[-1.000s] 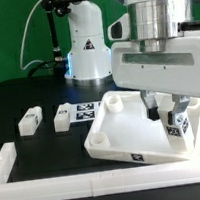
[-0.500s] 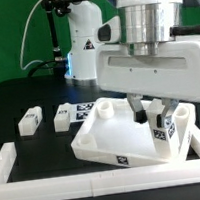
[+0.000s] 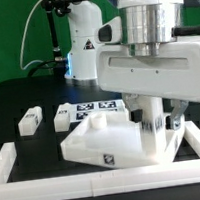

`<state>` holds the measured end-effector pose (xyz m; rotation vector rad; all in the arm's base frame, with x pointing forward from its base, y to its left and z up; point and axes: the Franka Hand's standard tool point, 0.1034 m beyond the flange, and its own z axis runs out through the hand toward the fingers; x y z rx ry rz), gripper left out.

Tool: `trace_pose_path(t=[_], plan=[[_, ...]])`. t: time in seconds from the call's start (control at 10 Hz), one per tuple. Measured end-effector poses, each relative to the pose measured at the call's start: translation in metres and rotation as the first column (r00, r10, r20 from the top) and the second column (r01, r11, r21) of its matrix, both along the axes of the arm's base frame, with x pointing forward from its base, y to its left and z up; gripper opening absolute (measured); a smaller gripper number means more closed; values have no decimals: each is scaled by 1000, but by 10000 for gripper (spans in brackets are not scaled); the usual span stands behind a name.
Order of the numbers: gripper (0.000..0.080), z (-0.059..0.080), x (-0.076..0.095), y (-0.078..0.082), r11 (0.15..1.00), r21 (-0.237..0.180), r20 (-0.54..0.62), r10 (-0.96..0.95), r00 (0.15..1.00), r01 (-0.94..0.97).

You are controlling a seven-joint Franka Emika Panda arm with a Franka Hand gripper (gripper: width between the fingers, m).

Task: Assemble desk

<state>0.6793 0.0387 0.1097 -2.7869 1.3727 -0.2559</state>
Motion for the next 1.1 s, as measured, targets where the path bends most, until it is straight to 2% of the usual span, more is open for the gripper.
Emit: trace_pose_path(t=[0.1, 0.2, 0.7, 0.8, 0.9, 1.0, 1.1], plan=[[620, 0, 0, 0, 1000, 0, 0, 0, 1000, 0], [640, 0, 0, 0, 1000, 0, -1, 0, 1000, 0], [649, -1, -1, 1, 1000, 0, -2, 2, 1000, -2], [649, -1, -4, 6, 1000, -2, -7, 31, 1000, -31], [649, 0, -10, 15, 993, -15, -22, 114, 993, -114], [649, 0, -14, 22, 950, -59, -57, 305, 951, -308], [649, 0, -14, 25, 921, -73, -57, 380, 923, -383]])
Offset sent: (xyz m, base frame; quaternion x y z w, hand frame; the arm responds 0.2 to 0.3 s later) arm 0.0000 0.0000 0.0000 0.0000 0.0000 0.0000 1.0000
